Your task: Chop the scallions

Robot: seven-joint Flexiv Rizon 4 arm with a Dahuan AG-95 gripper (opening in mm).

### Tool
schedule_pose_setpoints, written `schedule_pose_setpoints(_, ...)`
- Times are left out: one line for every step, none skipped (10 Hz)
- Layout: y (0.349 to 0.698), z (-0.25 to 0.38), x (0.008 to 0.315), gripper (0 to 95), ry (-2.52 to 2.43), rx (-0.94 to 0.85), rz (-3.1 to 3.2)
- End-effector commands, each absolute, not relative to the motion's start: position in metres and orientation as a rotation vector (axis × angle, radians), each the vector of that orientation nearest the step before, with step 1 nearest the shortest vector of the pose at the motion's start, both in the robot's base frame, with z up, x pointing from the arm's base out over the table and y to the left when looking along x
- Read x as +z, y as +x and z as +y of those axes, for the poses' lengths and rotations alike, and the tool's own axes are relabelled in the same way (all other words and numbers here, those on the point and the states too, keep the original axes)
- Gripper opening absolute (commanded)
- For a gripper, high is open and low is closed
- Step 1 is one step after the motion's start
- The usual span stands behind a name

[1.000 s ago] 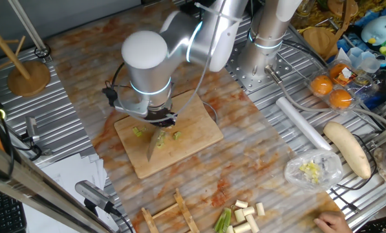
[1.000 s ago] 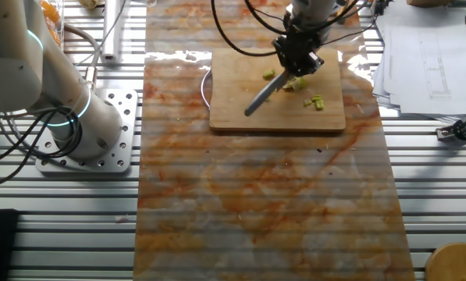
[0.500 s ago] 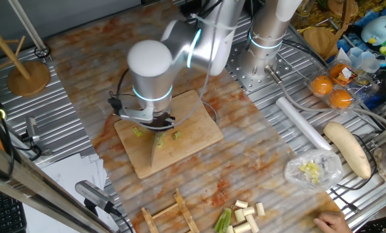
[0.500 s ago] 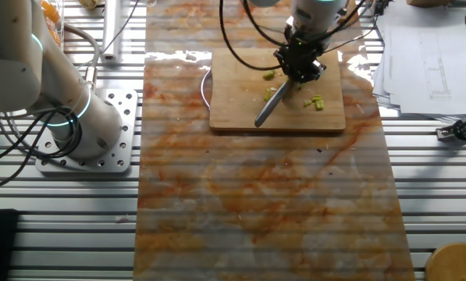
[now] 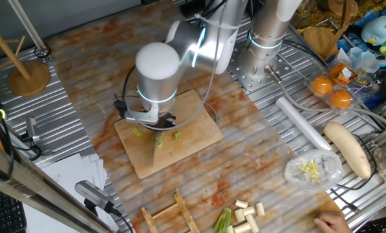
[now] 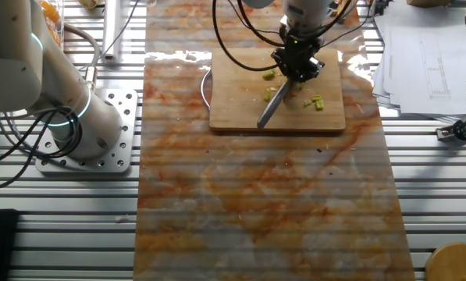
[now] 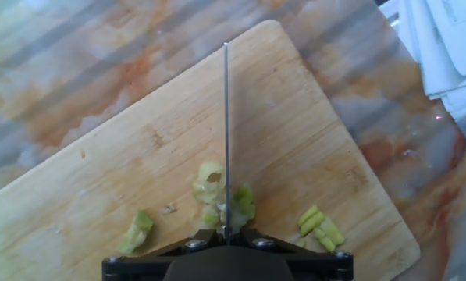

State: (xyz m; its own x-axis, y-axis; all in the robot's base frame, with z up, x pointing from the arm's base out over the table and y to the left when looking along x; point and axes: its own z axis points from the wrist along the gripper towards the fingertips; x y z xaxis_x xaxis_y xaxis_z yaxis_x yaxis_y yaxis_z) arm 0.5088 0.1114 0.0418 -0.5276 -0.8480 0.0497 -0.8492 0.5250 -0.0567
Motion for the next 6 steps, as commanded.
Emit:
schedule_pose_setpoints(0.5081,0.1123,0.041,0.0,1.503,0.024,-2.678)
schedule_pose_setpoints(0.5081,0.1123,0.041,0.0,1.493,0.025,-2.666)
schedule_pose_setpoints(0.5081,0.1123,0.041,0.0,1.478,0.018,-2.669)
schedule_pose_setpoints(0.5081,0.1123,0.041,0.0,1.476,0.008,-2.669)
schedule_pose_setpoints(0.5081,0.1123,0.041,0.0,1.472,0.021,-2.657)
schedule_pose_setpoints(0.5081,0.1123,0.041,0.0,1.477,0.035,-2.643)
